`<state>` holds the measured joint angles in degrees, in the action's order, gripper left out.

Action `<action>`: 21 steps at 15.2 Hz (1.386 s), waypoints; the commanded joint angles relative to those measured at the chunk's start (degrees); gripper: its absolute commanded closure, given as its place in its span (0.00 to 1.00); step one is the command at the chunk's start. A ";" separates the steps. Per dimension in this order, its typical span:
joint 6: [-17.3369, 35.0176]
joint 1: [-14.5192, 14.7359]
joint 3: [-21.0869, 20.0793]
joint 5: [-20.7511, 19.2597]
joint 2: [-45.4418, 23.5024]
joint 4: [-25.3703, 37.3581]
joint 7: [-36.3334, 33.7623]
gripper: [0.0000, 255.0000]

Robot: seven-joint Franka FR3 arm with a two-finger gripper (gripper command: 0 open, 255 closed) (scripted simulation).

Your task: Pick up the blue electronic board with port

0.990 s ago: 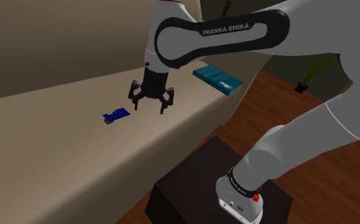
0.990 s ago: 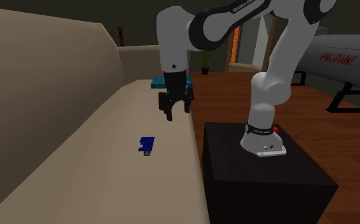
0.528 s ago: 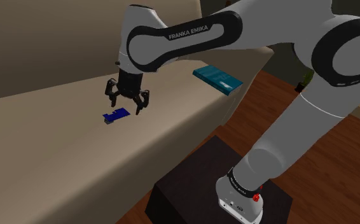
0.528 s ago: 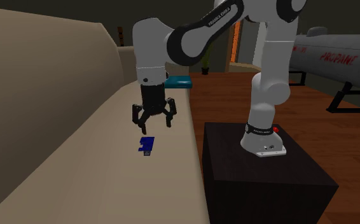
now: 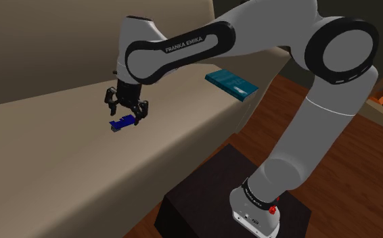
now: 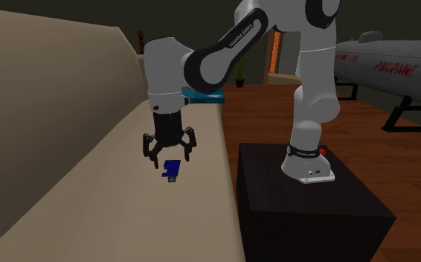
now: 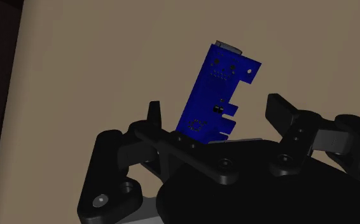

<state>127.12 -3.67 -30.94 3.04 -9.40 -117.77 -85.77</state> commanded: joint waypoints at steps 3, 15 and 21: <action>1.98 0.26 0.15 -0.73 -1.28 -0.81 -0.42 0.00; 1.27 0.18 0.08 -0.48 -0.83 -0.50 -0.30 1.00; -3.03 -0.23 -0.19 0.85 1.63 1.63 0.24 1.00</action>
<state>124.94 -3.82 -31.09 3.65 -8.20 -116.58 -85.63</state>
